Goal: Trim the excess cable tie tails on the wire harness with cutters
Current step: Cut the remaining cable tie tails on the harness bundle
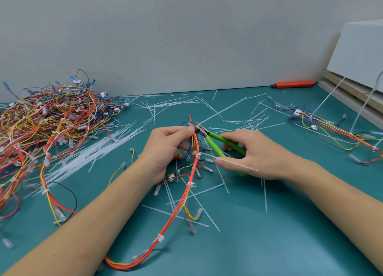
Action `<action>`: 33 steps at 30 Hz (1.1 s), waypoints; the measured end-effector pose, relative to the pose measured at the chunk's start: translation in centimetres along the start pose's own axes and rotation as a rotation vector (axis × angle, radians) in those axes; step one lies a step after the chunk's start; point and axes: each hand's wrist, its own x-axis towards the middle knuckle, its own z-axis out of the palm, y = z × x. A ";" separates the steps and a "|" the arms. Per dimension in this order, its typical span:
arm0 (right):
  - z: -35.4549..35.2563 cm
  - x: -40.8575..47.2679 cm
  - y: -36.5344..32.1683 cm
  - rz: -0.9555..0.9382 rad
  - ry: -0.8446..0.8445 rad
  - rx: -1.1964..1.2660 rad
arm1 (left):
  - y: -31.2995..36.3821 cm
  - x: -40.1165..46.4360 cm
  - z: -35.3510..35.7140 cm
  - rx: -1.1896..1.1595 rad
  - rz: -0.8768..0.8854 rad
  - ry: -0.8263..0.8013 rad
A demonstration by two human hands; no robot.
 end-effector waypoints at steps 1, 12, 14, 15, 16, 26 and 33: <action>-0.1 0.0 0.0 0.001 0.003 -0.010 | 0.0 0.0 -0.1 0.001 0.002 0.000; -0.8 0.1 0.8 -0.023 0.028 0.048 | 0.1 0.1 -0.3 -0.012 0.028 -0.008; -0.6 0.1 0.8 -0.005 0.048 0.018 | 0.1 0.0 -0.2 -0.003 0.031 -0.011; -0.5 0.0 0.7 0.004 0.049 -0.007 | 0.0 0.0 -0.1 0.005 0.031 -0.011; -0.3 0.0 0.6 0.008 0.046 -0.031 | 0.0 0.0 -0.1 0.010 0.030 -0.009; -0.5 0.1 0.5 -0.034 -0.002 0.095 | -0.1 0.3 -0.5 0.003 0.021 0.006; 0.1 0.2 0.9 0.001 0.051 -0.043 | -0.1 0.0 -0.2 0.010 0.022 -0.003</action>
